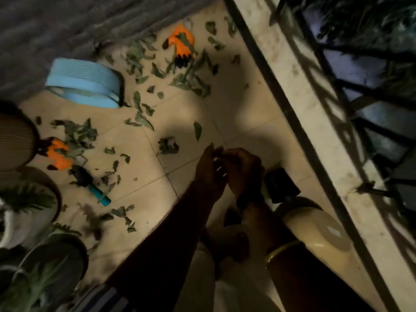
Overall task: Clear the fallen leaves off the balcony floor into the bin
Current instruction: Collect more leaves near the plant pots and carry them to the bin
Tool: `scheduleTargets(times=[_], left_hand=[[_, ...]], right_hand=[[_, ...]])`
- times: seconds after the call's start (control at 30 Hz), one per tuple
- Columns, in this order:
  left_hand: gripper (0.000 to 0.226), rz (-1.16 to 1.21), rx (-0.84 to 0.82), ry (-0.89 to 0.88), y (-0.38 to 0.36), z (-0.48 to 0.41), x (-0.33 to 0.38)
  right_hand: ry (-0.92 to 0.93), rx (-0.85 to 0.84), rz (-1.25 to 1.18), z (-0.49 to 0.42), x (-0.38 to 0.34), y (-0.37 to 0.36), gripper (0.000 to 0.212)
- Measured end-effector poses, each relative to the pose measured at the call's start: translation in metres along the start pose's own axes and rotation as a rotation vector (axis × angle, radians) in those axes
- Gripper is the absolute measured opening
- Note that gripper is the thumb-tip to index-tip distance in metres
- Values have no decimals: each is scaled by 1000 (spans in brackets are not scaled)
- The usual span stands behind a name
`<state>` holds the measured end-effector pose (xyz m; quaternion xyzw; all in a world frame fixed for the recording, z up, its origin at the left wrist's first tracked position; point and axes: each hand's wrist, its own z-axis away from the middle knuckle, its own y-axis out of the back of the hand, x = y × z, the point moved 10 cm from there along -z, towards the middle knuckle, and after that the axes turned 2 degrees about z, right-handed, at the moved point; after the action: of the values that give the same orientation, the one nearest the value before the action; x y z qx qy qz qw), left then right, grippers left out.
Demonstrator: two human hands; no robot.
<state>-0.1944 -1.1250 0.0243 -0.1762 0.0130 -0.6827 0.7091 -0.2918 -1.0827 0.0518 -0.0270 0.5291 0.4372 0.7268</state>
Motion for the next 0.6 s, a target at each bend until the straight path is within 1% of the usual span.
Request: scheduleTargets(times=[0.03, 0.1, 0.13, 0.2, 0.23, 0.3, 0.37, 0.43, 0.5, 0.6], left_hand=[[36, -7, -4, -3, -10, 19, 13], [33, -62, -14, -10, -28, 46, 37], [32, -86, -21, -21, -37, 56, 50], [31, -126, -14, -54, -50, 69, 77], [31, -140, 2, -76, -54, 73, 92], [32, -139, -1, -99, -64, 79, 121], [25, -91, -37, -101, -76, 77, 149], [24, -35, 6, -104, -81, 72, 176], [26, -56, 52, -123, -88, 70, 200], [25, -75, 56, -118, -103, 65, 224]], right_hand=[[118, 25, 136, 8, -33, 7, 7], [304, 114, 328, 19, -87, 20, 11], [350, 148, 380, 18, -106, 24, 12], [379, 165, 383, 10, -134, 26, 12], [395, 154, 335, 4, -147, 25, 11], [381, 133, 213, -9, -170, 27, 7], [355, 160, 139, -28, -189, 31, 12], [290, 157, 100, -53, -203, 31, 13], [210, 163, 94, -76, -210, 33, 15], [70, 176, 91, -113, -205, 39, 17]])
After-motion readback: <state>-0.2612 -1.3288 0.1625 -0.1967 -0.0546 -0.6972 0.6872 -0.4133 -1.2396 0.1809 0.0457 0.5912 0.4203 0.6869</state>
